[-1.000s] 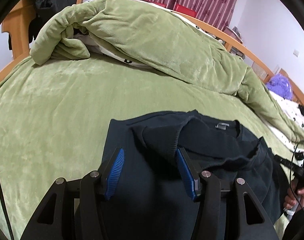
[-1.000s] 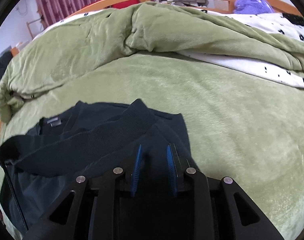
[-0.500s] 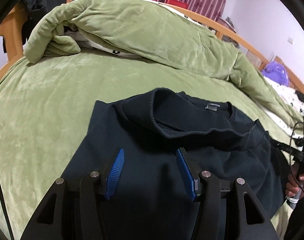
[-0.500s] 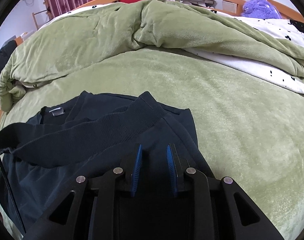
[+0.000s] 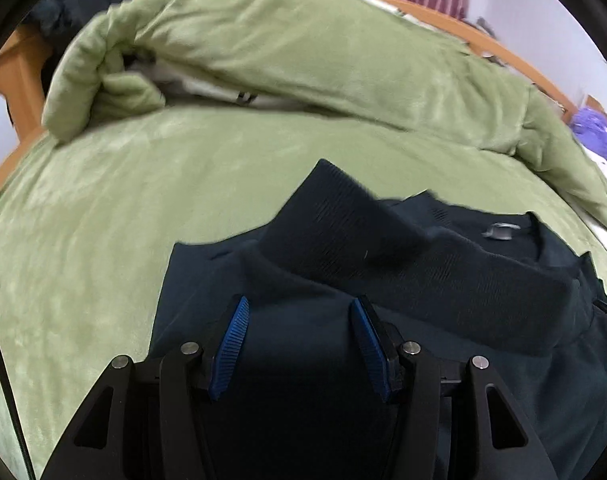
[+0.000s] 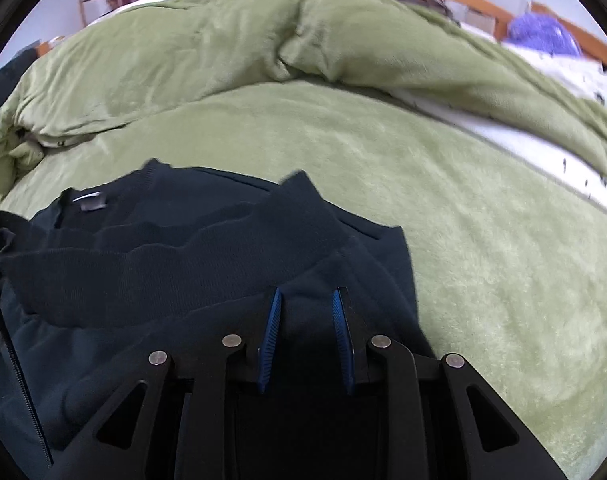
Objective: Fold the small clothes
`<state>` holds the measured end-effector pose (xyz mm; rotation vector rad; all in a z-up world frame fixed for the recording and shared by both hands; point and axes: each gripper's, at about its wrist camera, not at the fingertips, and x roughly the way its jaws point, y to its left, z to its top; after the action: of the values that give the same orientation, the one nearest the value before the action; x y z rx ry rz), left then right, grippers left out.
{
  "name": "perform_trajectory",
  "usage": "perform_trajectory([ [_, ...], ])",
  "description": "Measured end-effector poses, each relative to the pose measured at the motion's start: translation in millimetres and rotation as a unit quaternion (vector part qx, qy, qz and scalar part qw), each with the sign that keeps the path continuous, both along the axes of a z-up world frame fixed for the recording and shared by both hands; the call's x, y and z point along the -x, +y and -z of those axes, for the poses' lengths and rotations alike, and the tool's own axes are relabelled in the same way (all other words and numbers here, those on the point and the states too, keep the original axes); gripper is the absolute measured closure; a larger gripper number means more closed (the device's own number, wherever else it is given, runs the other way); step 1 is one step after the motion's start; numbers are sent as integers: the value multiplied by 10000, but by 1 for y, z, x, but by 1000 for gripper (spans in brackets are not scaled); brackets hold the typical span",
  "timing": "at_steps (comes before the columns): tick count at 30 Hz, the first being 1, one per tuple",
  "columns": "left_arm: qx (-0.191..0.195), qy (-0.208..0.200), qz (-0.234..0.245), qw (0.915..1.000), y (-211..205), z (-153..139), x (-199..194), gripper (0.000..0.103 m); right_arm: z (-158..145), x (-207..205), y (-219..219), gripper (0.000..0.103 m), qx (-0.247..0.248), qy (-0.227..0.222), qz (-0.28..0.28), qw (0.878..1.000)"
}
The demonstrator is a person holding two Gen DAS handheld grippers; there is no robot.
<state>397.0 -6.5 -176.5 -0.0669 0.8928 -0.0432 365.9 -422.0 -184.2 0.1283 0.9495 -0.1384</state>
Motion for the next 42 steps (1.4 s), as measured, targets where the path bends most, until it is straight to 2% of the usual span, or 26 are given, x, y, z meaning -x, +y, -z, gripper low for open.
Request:
perform_trajectory([
  [2,86,-13,-33,10000,6,1,0,56,1,0,-2,85,120,-6,20,9999],
  [4,-28,-43,-23,10000,5,0,2,61,3,0,3,103,711,29,177,9973],
  [5,-85,-52,-31,9999,5,0,3,62,6,-1,3,103,904,75,263,9955],
  [14,-203,31,68,9998,9,-5,20,61,-6,15,-4,103,805,28,376,9960],
  [17,-223,69,66,9997,12,-9,33,61,-17,24,-5,92,605,-23,389,9974],
  [19,-215,70,38,9997,14,-13,43,58,-27,32,-2,75,396,-116,416,9983],
  [22,-205,20,-13,9998,19,-22,62,48,-45,42,13,70,222,-270,314,9989],
  [27,-173,-145,-67,9997,26,-41,102,46,-72,75,57,59,121,-585,-37,9982],
  [31,-186,-309,-81,9993,34,-56,131,38,-86,102,97,48,142,-768,-342,9964],
  [34,-238,-415,-129,9988,43,-66,151,33,-90,119,130,47,176,-827,-588,9947],
  [37,-316,-453,-194,9983,56,-75,165,32,-88,132,166,47,261,-802,-886,9925],
  [42,-171,-479,-563,9971,107,-85,184,32,-84,155,232,47,236,-747,-1402,9870],
])
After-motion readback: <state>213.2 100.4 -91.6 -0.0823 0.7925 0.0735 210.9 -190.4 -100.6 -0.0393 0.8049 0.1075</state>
